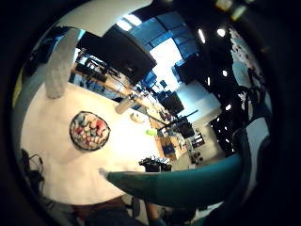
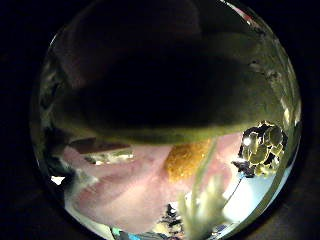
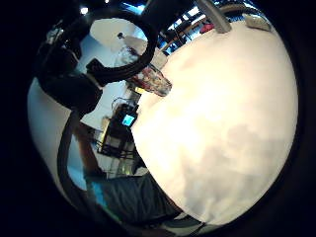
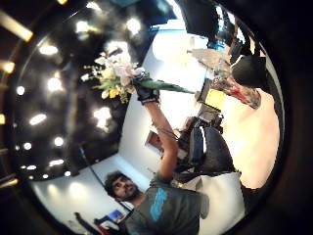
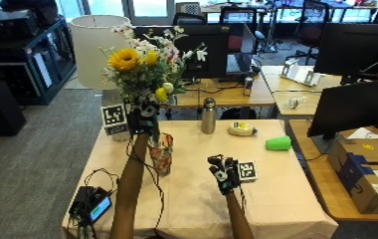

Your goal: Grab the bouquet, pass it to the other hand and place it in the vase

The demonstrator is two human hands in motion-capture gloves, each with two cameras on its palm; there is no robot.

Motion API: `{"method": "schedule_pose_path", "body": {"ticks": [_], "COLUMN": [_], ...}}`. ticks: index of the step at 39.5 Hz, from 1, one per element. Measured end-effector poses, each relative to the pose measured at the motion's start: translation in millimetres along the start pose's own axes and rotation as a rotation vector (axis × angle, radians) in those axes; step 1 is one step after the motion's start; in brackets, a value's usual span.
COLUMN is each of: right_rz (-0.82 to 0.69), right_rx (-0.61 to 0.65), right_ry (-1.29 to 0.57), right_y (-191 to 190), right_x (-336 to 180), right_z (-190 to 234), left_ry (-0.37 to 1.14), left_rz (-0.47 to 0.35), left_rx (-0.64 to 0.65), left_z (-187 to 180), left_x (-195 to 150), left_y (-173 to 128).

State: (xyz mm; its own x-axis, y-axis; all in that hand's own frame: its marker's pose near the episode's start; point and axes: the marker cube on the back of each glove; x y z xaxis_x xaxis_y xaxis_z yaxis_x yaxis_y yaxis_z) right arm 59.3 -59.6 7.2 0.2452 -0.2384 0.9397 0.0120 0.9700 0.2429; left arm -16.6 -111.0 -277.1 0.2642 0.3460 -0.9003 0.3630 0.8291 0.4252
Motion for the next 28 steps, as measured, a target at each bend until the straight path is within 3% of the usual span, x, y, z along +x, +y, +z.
{"method": "schedule_pose_path", "body": {"ticks": [6,11,19,23,28], "right_rz": [-0.020,0.245,0.087,0.263,0.265], "right_rx": [0.006,0.039,0.011,0.030,0.033], "right_ry": [-0.064,0.066,-0.060,0.057,0.081], "right_y": [5.4,12.5,7.1,10.3,5.3], "right_x": [-7.8,19.1,-0.4,16.5,25.7], "right_z": [-1.3,-10.3,-3.4,-8.3,-10.4], "left_ry": [0.051,0.045,0.085,0.073,0.043], "left_rz": [0.024,0.012,-0.043,-0.029,-0.035], "left_rx": [0.057,0.067,0.008,-0.020,-0.046], "left_z": [-11.0,-15.6,1.1,10.5,20.7], "left_x": [-1.4,-17.4,-33.8,-48.7,-54.1], "left_y": [-23.9,-42.1,-57.6,-66.5,-70.6]}}
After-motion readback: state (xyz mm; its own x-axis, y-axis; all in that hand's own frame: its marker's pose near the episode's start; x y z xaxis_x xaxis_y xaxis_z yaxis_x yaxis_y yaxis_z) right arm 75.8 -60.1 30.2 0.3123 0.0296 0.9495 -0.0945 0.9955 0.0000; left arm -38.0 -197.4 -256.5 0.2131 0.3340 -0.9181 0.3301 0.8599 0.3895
